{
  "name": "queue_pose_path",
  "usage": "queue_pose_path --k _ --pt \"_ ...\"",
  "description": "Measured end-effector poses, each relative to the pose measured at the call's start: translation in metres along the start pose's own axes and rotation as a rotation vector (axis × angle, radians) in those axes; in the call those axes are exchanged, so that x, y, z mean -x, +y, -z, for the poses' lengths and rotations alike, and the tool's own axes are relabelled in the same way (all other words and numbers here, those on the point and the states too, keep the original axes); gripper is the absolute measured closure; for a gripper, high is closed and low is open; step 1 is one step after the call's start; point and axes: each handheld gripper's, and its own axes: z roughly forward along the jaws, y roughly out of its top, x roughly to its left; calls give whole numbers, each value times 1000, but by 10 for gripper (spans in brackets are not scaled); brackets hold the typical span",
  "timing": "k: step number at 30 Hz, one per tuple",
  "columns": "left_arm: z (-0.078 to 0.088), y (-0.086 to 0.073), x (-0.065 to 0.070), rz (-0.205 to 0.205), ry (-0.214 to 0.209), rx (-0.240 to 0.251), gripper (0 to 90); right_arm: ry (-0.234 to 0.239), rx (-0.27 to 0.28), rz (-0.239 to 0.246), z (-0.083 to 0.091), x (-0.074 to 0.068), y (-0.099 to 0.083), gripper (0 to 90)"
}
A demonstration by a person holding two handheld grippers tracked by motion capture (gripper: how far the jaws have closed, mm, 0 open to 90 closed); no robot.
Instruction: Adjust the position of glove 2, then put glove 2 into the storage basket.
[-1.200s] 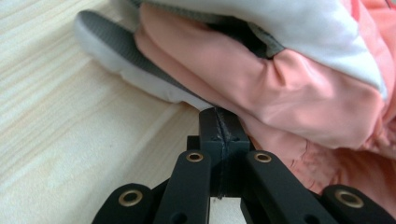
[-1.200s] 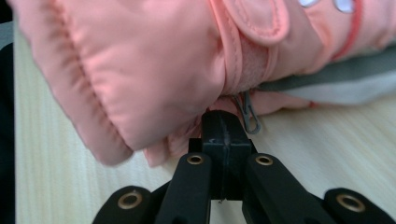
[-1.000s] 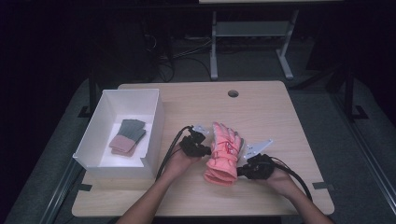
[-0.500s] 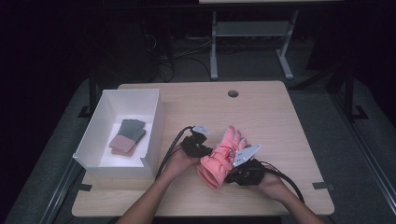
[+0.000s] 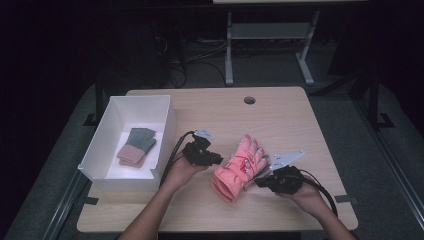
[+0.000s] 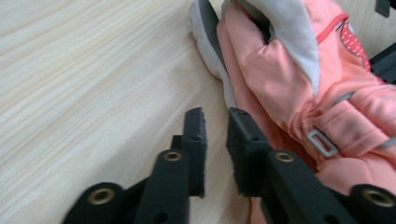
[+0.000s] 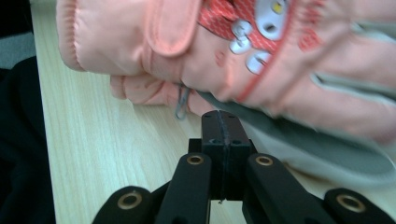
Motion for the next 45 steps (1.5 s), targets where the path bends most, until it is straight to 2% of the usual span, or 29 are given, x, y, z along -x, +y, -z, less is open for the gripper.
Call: queue_pose_path --k 2,4,5,6,7,8,10,11,12,16,20,26,38,42,45 --pt "4 1 0 0 9 4 686 -54 -15 3 5 0 -3 890" --pt "8 3 1 15 20 18 621 -63 3 -23 13 4 -10 857" --pt "10 4 2 22 19 20 582 -75 5 -36 17 4 -12 802" --pt "10 4 2 22 19 20 536 -75 5 -36 17 4 -12 802" --pt "13 6 1 20 20 17 536 -82 8 -42 20 5 -15 745" --pt "15 7 2 19 21 15 446 -86 -5 -73 24 8 -19 653" --pt "18 10 2 12 19 17 394 -91 -6 -75 24 9 -20 629" --pt "23 14 4 10 17 32 365 -99 2 -83 24 11 -20 525" --pt "25 15 4 8 5 36 358 -106 7 -93 25 11 -20 484" --pt "28 23 9 -4 -7 41 277 -129 13 -110 23 12 -19 375" --pt "23 30 16 -21 -26 33 206 -152 2 -119 22 14 -19 295" --pt "12 38 22 -38 -52 16 167 -163 -4 -134 21 16 -19 242" --pt "-21 54 30 -61 -106 -38 141 -171 -10 -136 21 17 -20 235" --pt "-30 53 31 -71 -113 -61 135 -172 -3 -138 21 18 -20 235" --pt "-38 49 29 -57 -124 -80 135 -172 -5 -139 21 18 -20 235"
